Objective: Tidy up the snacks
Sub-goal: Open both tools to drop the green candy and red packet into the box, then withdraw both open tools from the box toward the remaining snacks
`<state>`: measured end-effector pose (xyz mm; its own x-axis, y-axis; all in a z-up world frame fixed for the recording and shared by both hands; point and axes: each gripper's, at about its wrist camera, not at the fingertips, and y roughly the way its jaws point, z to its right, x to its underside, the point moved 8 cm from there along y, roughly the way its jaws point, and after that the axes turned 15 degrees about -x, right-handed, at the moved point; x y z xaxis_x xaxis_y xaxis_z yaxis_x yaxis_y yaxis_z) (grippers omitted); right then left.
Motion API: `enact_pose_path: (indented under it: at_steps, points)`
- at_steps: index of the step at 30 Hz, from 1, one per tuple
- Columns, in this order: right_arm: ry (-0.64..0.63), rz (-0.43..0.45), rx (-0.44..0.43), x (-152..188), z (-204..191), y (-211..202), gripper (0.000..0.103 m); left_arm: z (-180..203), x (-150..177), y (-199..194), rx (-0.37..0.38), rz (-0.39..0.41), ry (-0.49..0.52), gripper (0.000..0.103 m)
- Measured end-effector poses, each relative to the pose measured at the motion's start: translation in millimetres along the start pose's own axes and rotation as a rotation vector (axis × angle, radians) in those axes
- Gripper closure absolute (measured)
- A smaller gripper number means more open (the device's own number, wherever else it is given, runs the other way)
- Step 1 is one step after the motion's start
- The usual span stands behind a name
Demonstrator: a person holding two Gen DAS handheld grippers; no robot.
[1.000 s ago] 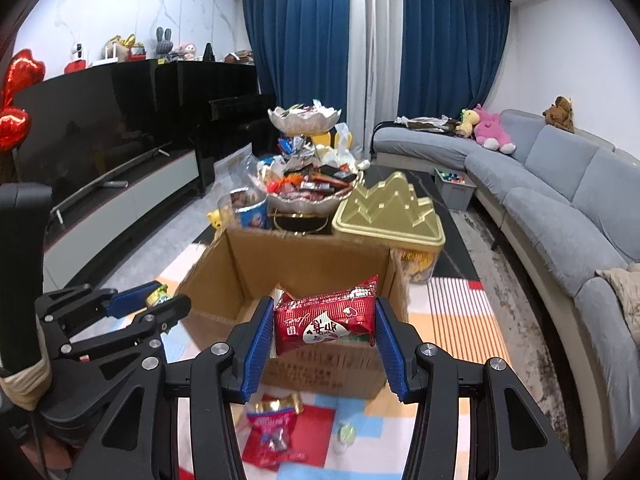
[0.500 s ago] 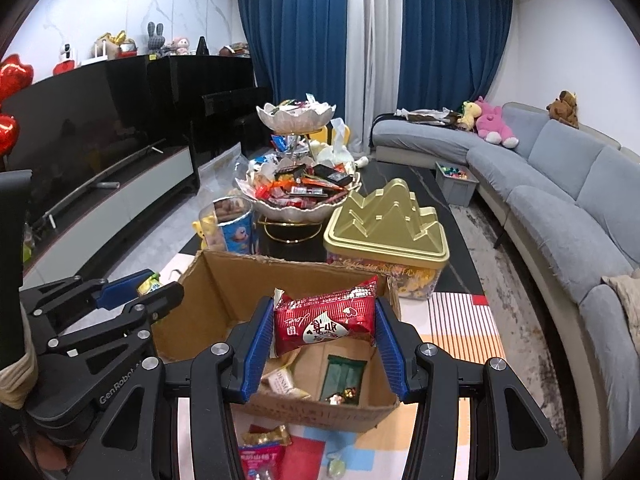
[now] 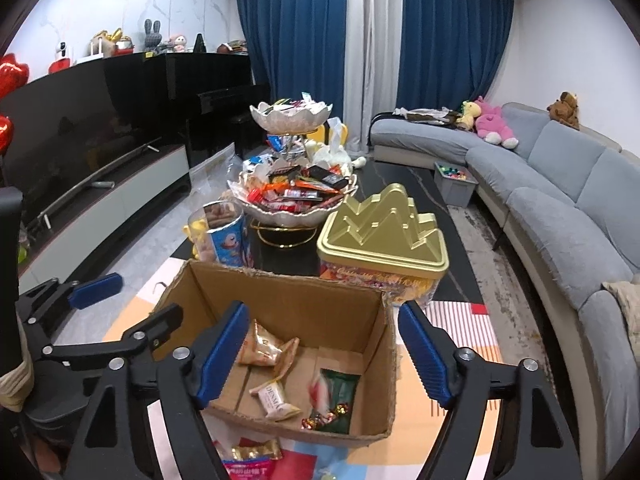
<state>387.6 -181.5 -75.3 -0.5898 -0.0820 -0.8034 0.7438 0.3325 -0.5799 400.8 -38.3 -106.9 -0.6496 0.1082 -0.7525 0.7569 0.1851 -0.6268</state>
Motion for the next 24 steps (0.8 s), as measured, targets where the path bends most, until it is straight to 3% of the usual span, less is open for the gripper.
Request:
enact_pose_path:
  at_steps: [6, 24]
  points:
    - [-0.012, 0.016, 0.005, -4.7, -6.8, -10.6, 0.025, -4.2, -2.3, -7.8, 0.002, 0.014, 0.001, 0.02]
    - [-0.009, 0.031, 0.007, 8.2, -26.0, -39.4, 0.025, -23.3, 16.0, -40.1, 0.014, 0.036, -0.004, 0.018]
